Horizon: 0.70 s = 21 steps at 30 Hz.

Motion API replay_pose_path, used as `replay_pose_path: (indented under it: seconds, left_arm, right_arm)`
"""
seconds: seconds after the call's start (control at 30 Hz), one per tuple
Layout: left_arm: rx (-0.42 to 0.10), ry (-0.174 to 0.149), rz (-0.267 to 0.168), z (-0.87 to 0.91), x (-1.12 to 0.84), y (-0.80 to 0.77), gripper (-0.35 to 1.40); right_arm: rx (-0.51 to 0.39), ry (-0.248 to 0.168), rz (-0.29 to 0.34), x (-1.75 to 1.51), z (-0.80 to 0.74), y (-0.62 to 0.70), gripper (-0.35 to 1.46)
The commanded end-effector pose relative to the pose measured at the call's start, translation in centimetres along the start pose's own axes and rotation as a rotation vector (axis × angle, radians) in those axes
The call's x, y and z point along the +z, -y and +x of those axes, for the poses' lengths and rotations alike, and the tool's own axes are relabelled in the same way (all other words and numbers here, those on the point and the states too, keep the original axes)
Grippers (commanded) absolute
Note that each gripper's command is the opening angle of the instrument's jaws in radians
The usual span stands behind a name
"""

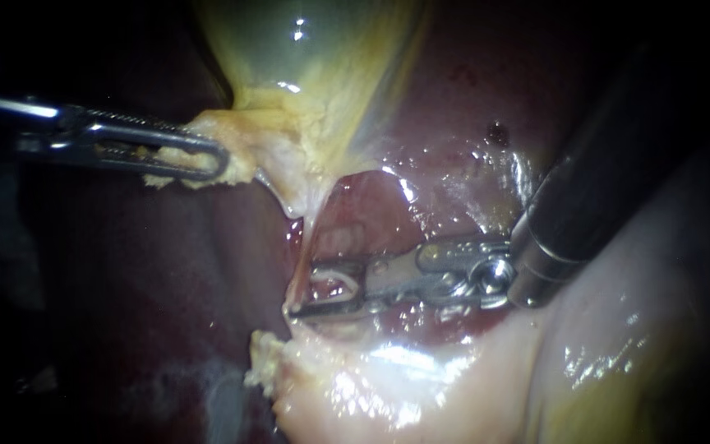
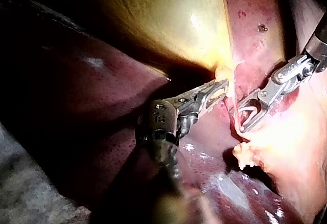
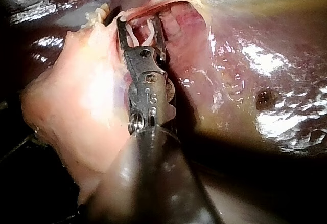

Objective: Clipping first clip right tube

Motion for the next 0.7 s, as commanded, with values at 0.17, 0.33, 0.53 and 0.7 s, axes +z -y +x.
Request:
replay_pose_path:
  seconds: [0.17, 0.33, 0.53, 0.7]
  left_arm:
    - [0.0, 0.0, 0.0, 0.0, 0.0, 0.0, -0.35]
    - [0.0, 0.0, 0.0, 0.0, 0.0, 0.01, -0.35]
    - [0.001, 0.001, -0.001, -0.01, -0.01, 0.01, -0.35]
    - [0.001, 0.001, -0.001, -0.01, -0.02, 0.03, -0.35]
  right_arm:
    - [0.0, 0.0, 0.0, 0.0, 0.0, 0.0, 0.3]
    - [0.0, 0.003, -0.001, 0.0, 0.0, -0.01, 0.41]
    - [-0.001, -0.008, 0.003, -0.02, -0.02, -0.04, 0.49]
    - [0.0, -0.046, 0.02, -0.15, 0.0, -0.04, 0.49]
